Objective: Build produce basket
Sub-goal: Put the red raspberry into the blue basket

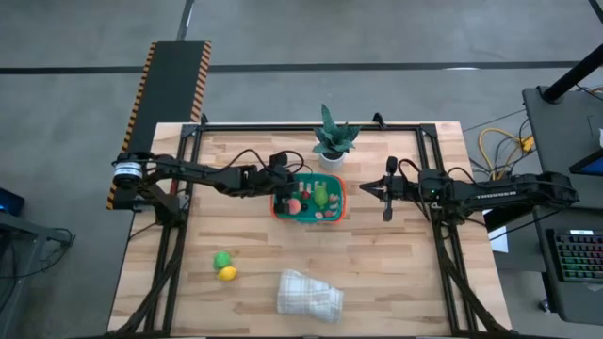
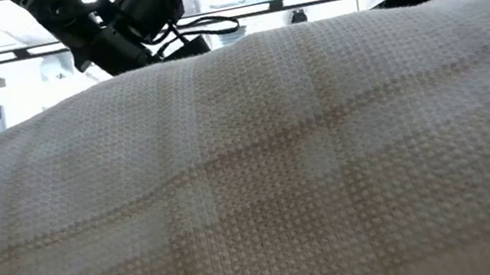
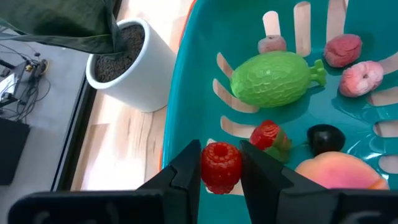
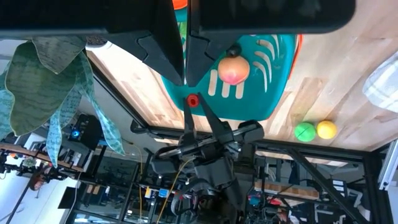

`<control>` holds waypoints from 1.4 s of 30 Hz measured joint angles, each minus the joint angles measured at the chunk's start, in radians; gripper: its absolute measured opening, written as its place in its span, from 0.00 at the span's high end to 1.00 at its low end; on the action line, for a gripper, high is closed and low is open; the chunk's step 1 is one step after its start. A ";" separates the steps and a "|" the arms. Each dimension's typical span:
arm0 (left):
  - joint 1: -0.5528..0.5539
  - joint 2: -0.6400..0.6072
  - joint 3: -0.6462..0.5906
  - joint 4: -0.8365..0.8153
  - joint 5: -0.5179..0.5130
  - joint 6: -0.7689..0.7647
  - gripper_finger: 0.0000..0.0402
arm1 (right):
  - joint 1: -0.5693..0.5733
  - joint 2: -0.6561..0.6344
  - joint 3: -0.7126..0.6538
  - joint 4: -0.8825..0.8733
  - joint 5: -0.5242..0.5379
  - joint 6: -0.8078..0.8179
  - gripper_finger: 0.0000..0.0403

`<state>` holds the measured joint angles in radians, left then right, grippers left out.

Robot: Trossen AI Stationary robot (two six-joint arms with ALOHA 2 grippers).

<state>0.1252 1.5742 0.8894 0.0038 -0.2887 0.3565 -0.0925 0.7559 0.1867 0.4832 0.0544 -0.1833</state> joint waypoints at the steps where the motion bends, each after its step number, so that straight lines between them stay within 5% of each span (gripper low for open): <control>1: 0.000 0.000 0.000 0.001 -0.002 0.000 0.83 | 0.000 0.000 0.000 0.000 0.000 0.000 0.98; 33: -0.001 -0.045 0.002 -0.083 0.052 0.017 0.82 | 0.000 0.000 0.000 -0.008 0.000 -0.008 0.98; 42: -0.001 -0.045 0.002 -0.082 0.051 0.016 0.72 | 0.000 0.000 0.000 -0.008 0.001 -0.008 0.98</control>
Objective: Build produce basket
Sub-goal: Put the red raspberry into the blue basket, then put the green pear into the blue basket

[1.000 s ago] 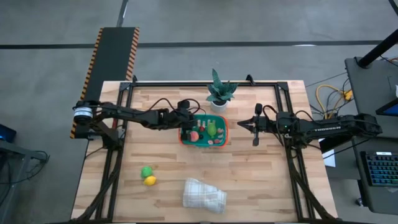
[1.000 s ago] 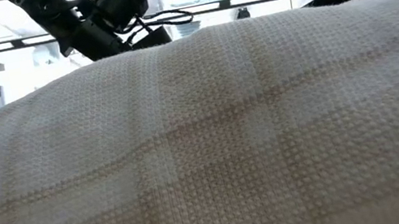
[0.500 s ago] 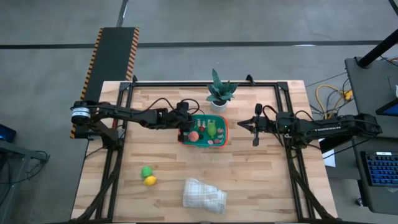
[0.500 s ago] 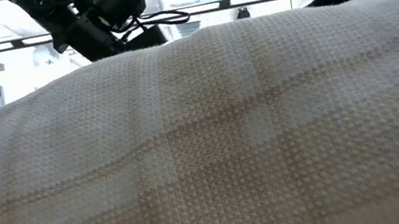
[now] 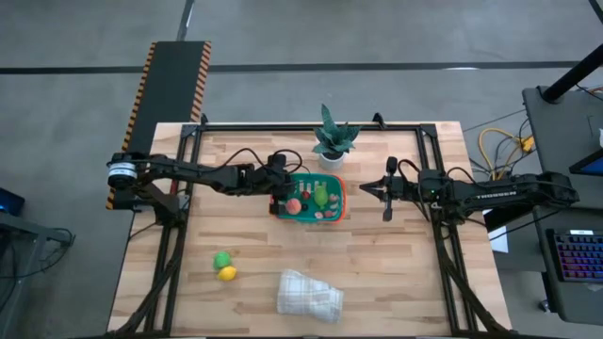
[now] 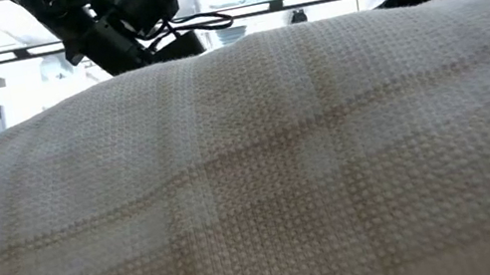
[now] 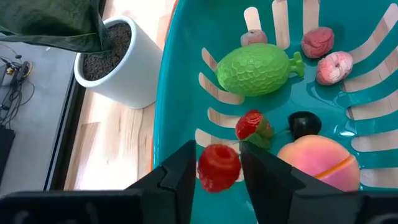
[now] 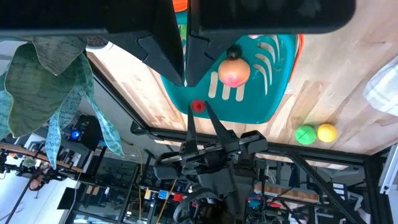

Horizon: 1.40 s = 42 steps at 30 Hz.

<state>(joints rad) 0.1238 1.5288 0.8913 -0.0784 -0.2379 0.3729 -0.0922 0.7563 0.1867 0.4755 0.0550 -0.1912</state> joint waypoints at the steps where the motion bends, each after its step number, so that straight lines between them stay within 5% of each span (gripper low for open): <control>1: 0.000 0.000 0.000 0.000 0.000 0.000 0.71 | 0.000 0.000 0.000 0.000 0.000 0.000 0.98; 9: -0.001 0.000 0.000 0.003 0.002 -0.004 0.62 | 0.000 0.000 0.000 0.000 0.001 0.000 0.98; 20: -0.059 -0.065 0.104 -0.051 -0.003 -0.027 0.36 | 0.000 0.000 0.000 0.001 0.001 0.000 0.98; 34: -0.255 -0.303 0.250 -0.446 -0.006 -0.260 0.38 | 0.000 0.000 0.000 0.000 0.021 0.008 0.98; 42: -0.366 -0.350 0.249 -0.772 -0.071 -0.650 0.38 | 0.000 0.000 0.000 0.001 0.025 0.008 0.98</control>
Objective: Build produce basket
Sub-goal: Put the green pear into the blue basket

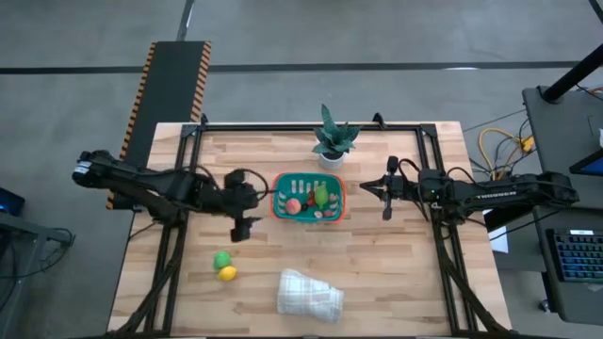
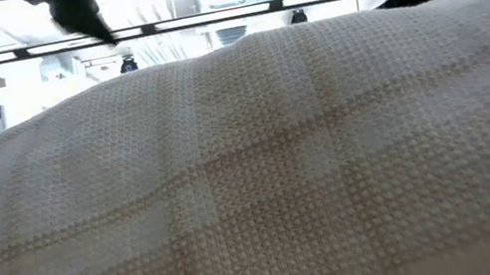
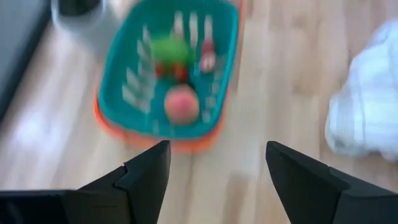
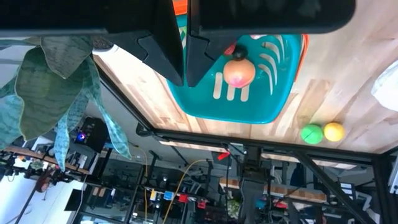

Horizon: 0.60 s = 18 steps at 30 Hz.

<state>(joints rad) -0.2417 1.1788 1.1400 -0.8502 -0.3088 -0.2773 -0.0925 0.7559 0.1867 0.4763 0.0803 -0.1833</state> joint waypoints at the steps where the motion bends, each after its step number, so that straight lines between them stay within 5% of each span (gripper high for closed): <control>1: -0.011 0.003 0.000 -0.044 0.000 -0.059 0.38 | 0.000 0.000 0.000 0.000 0.000 0.000 0.98; 8: -0.060 0.045 0.000 -0.286 0.076 -0.451 0.38 | 0.000 0.000 0.000 0.000 0.000 0.000 0.98; 18: -0.119 0.143 0.000 -0.382 0.280 -0.806 0.38 | 0.000 0.000 0.000 -0.001 0.000 0.000 0.98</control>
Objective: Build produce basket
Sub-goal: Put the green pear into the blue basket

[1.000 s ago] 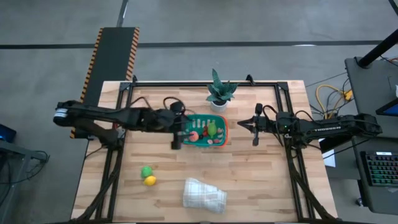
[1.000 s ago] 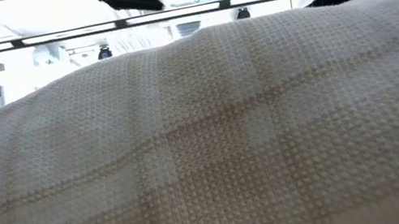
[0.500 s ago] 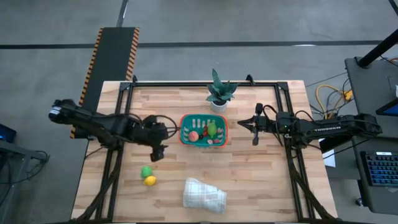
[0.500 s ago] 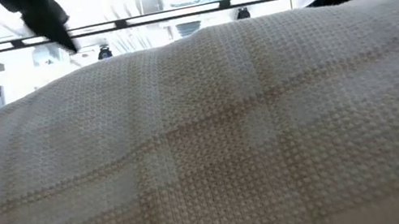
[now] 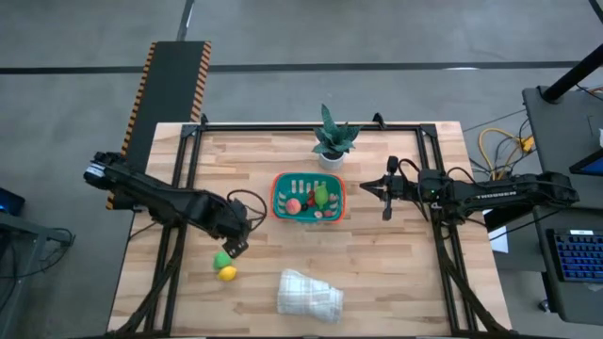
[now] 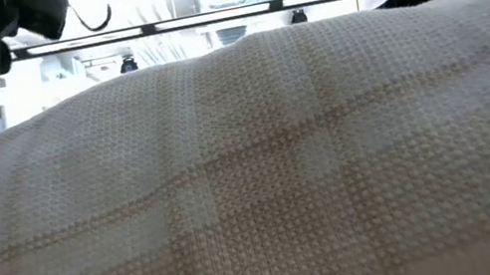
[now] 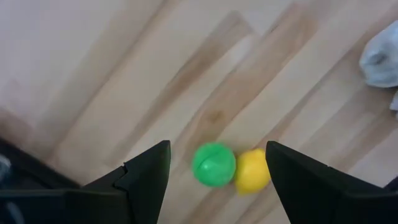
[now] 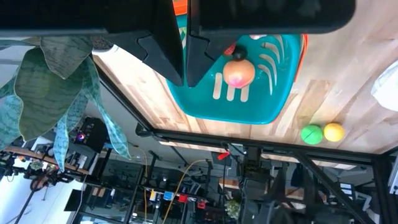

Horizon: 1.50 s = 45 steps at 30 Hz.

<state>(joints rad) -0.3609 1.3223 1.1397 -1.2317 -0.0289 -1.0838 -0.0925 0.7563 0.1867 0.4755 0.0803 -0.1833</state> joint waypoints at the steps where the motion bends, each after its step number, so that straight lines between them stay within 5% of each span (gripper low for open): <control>1: -0.009 0.012 0.000 -0.009 0.013 -0.024 0.38 | 0.000 0.000 0.000 0.000 0.000 0.000 0.98; 22: -0.191 0.185 -0.001 -0.067 0.094 -0.220 0.38 | 0.000 0.000 0.000 0.002 0.000 0.010 0.98; 45: -0.209 0.262 -0.058 0.045 0.102 -0.246 0.38 | 0.000 0.000 0.000 0.001 0.000 0.019 0.98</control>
<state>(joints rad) -0.5700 1.5845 1.0818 -1.1872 0.0734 -1.3296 -0.0923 0.7562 0.1867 0.4769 0.0799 -0.1645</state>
